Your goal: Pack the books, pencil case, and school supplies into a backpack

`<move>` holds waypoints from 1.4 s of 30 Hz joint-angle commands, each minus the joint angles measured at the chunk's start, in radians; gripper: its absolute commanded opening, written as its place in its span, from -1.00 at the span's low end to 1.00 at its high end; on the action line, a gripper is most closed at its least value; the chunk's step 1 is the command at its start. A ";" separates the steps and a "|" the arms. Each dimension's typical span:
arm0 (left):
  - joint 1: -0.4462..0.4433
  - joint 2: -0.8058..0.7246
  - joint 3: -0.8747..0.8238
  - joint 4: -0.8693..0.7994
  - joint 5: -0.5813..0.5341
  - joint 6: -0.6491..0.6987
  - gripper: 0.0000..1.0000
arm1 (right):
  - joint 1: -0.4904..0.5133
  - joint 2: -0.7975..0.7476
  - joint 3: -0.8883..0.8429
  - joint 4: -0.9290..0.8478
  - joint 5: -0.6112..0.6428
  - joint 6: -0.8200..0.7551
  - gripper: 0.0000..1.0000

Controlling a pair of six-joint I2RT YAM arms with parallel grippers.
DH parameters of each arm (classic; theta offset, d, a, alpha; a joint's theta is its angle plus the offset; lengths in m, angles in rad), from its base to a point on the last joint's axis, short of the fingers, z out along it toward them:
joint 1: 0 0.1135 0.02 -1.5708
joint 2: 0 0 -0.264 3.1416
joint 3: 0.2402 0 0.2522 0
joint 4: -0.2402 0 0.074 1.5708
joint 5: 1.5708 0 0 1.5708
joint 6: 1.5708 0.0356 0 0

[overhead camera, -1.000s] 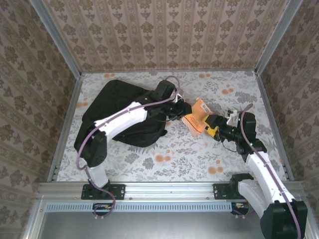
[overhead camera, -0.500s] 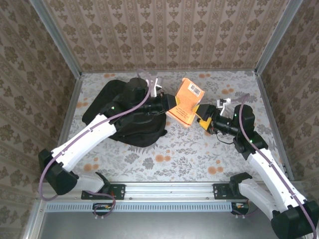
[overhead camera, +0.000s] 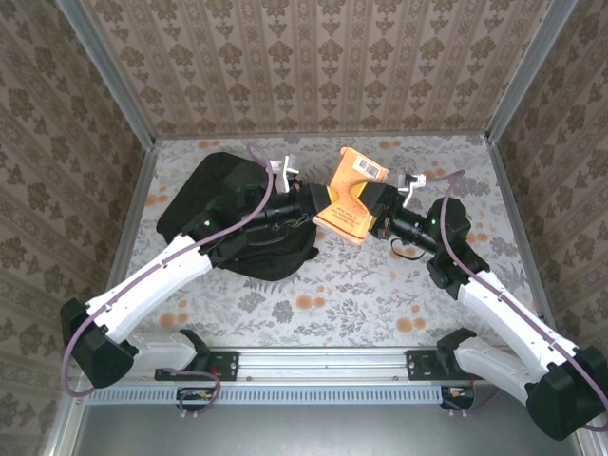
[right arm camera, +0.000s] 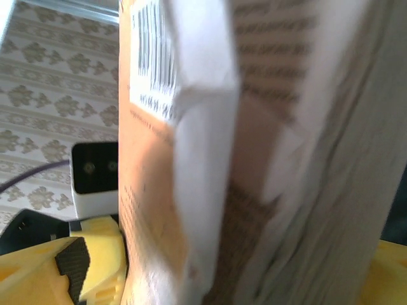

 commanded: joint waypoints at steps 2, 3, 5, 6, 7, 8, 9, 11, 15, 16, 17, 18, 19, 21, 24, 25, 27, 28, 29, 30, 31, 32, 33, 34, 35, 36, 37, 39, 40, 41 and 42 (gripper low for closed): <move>-0.026 -0.059 -0.014 0.095 -0.030 -0.027 -1.00 | 0.016 0.023 -0.049 0.280 0.092 0.098 0.63; -0.028 -0.059 -0.015 0.093 -0.032 -0.027 -1.00 | 0.019 0.028 -0.052 0.313 0.098 0.115 0.47; -0.034 -0.062 -0.021 0.086 -0.036 -0.025 -1.00 | 0.021 0.023 -0.051 0.346 0.103 0.130 0.23; -0.035 -0.067 -0.028 0.083 -0.044 -0.023 -1.00 | 0.022 0.013 -0.048 0.330 0.106 0.126 0.18; -0.038 -0.074 -0.036 0.081 -0.057 -0.018 -1.00 | 0.022 -0.004 -0.043 0.295 0.111 0.115 0.18; -0.041 -0.081 -0.042 0.077 -0.066 -0.011 -1.00 | 0.021 -0.023 -0.039 0.260 0.115 0.098 0.17; -0.042 -0.087 -0.045 0.071 -0.072 -0.007 -1.00 | 0.022 -0.040 -0.038 0.238 0.119 0.080 0.13; -0.047 -0.090 -0.051 0.062 -0.074 0.002 -1.00 | 0.022 -0.073 -0.032 0.177 0.125 0.052 0.00; -0.056 -0.098 -0.066 0.049 -0.093 0.019 -1.00 | 0.021 -0.090 -0.031 0.109 0.130 0.034 -0.47; -0.058 -0.102 -0.070 0.044 -0.101 0.027 -1.00 | 0.021 -0.088 -0.031 0.100 0.130 0.033 -0.66; -0.058 -0.104 -0.071 0.035 -0.104 0.034 -1.00 | 0.022 -0.087 -0.032 0.086 0.131 0.031 -0.81; -0.058 -0.101 -0.070 0.025 -0.103 0.045 -1.00 | 0.021 -0.091 -0.031 0.066 0.134 0.025 -0.92; -0.059 -0.100 -0.060 -0.002 -0.101 0.069 -1.00 | 0.021 -0.102 -0.031 0.041 0.143 0.006 -1.00; -0.054 -0.098 -0.009 -0.138 -0.126 0.155 -0.60 | 0.018 -0.146 -0.024 -0.069 0.182 -0.053 -1.00; -0.023 -0.091 0.113 -0.422 -0.229 0.325 0.01 | 0.012 -0.215 0.025 -0.335 0.255 -0.198 -1.00; 0.003 -0.088 0.139 -0.507 -0.256 0.365 0.11 | 0.011 -0.231 0.038 -0.423 0.282 -0.246 -1.00; 0.081 -0.076 0.160 -0.615 -0.257 0.427 0.17 | 0.008 -0.247 0.055 -0.551 0.319 -0.318 -1.00; 0.126 -0.064 0.169 -0.656 -0.243 0.459 0.20 | 0.007 -0.248 0.057 -0.602 0.330 -0.347 -1.00; 0.162 -0.042 0.182 -0.692 -0.231 0.500 0.24 | 0.006 -0.247 0.052 -0.633 0.334 -0.370 -1.00; 0.181 -0.016 0.205 -0.730 -0.237 0.542 0.26 | 0.005 -0.245 0.042 -0.643 0.330 -0.381 -1.00; 0.191 0.024 0.236 -0.784 -0.261 0.592 0.26 | 0.002 -0.243 0.027 -0.648 0.322 -0.385 -1.00; 0.190 0.063 0.266 -0.830 -0.288 0.641 0.27 | -0.001 -0.237 0.011 -0.643 0.310 -0.385 -1.00; 0.186 0.101 0.283 -0.860 -0.302 0.675 0.28 | -0.003 -0.230 -0.001 -0.637 0.297 -0.387 -1.00; 0.181 0.142 0.301 -0.887 -0.317 0.708 0.29 | -0.004 -0.219 -0.009 -0.635 0.281 -0.392 -1.00; 0.171 0.183 0.315 -0.909 -0.332 0.732 0.31 | -0.006 -0.208 -0.010 -0.646 0.272 -0.404 -1.00; 0.161 0.218 0.328 -0.925 -0.347 0.749 0.33 | -0.008 -0.199 -0.008 -0.661 0.269 -0.419 -1.00; 0.146 0.256 0.345 -0.940 -0.372 0.765 0.35 | -0.011 -0.191 -0.006 -0.681 0.272 -0.436 -1.00; 0.121 0.323 0.373 -0.960 -0.418 0.776 0.38 | -0.020 -0.187 -0.010 -0.704 0.276 -0.458 -1.00; 0.110 0.352 0.383 -0.960 -0.428 0.779 0.40 | -0.027 -0.189 -0.016 -0.710 0.277 -0.464 -1.00; 0.106 0.376 0.390 -0.955 -0.433 0.779 0.42 | -0.033 -0.191 -0.019 -0.716 0.278 -0.470 -1.00; 0.108 0.403 0.400 -0.948 -0.443 0.772 0.43 | -0.039 -0.192 -0.026 -0.717 0.278 -0.473 -1.00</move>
